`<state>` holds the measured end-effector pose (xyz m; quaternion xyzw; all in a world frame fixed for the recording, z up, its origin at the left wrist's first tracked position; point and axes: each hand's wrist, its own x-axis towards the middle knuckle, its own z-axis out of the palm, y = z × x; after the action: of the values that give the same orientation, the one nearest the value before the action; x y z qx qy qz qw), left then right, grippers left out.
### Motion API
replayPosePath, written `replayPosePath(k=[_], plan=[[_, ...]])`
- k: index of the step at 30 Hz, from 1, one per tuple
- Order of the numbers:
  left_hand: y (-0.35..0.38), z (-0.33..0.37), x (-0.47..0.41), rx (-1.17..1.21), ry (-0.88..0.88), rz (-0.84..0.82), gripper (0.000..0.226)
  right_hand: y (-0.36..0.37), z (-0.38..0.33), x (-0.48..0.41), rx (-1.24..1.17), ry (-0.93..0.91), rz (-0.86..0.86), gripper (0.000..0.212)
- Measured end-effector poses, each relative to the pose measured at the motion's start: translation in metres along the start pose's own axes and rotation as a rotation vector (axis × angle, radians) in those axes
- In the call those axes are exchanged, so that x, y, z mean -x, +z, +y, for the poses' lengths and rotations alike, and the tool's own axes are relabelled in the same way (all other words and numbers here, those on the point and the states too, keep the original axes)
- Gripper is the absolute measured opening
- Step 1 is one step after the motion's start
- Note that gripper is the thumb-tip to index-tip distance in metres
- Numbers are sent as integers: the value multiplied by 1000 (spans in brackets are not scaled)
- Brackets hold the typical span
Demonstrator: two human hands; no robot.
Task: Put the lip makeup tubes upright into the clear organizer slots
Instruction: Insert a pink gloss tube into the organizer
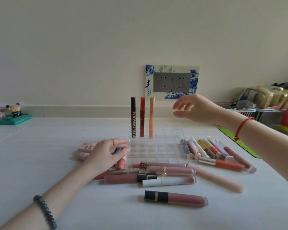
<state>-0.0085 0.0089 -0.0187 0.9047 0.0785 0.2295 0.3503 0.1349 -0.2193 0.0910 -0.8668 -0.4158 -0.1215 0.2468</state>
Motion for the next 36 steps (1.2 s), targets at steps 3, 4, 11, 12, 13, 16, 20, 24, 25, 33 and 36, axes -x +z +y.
replayPosePath(k=[3, 4, 11, 12, 13, 16, 20, 24, 25, 33, 36], plan=[[-1, 0, 1, -8, -6, 5, 35, -16, 5, 22, 46, -4, -88, 11], [-1, 0, 1, -8, -7, 5, 34, -19, 8, 31, 58, 1, -114, 10], [-2, 8, 7, 24, -40, 11, 29, -27, 33, 83, 132, 61, -236, 14], [-3, 7, 7, 50, -43, 7, 26, -28, 37, 89, 143, 74, -236, 15], [-3, 4, 7, 68, -48, 1, 21, -28, 41, 94, 148, 87, -236, 17], [-4, 1, 7, 61, -41, -30, 15, -26, 55, 108, 174, 133, -236, 19], [-5, 1, 9, 3, -10, 10, 25, -18, 70, 121, 179, 191, -220, 11], [-2, 0, 8, -11, -16, 33, 28, -7, 78, 131, 185, 177, -196, 21], [-2, 1, 8, -12, -16, 30, 27, -4, 80, 132, 189, 174, -184, 24], [0, -1, 7, -13, 0, 28, 25, 8, 88, 132, 233, 167, -155, 18], [0, -5, 7, 31, 0, 15, 26, 10, 87, 133, 235, 150, -148, 18]])
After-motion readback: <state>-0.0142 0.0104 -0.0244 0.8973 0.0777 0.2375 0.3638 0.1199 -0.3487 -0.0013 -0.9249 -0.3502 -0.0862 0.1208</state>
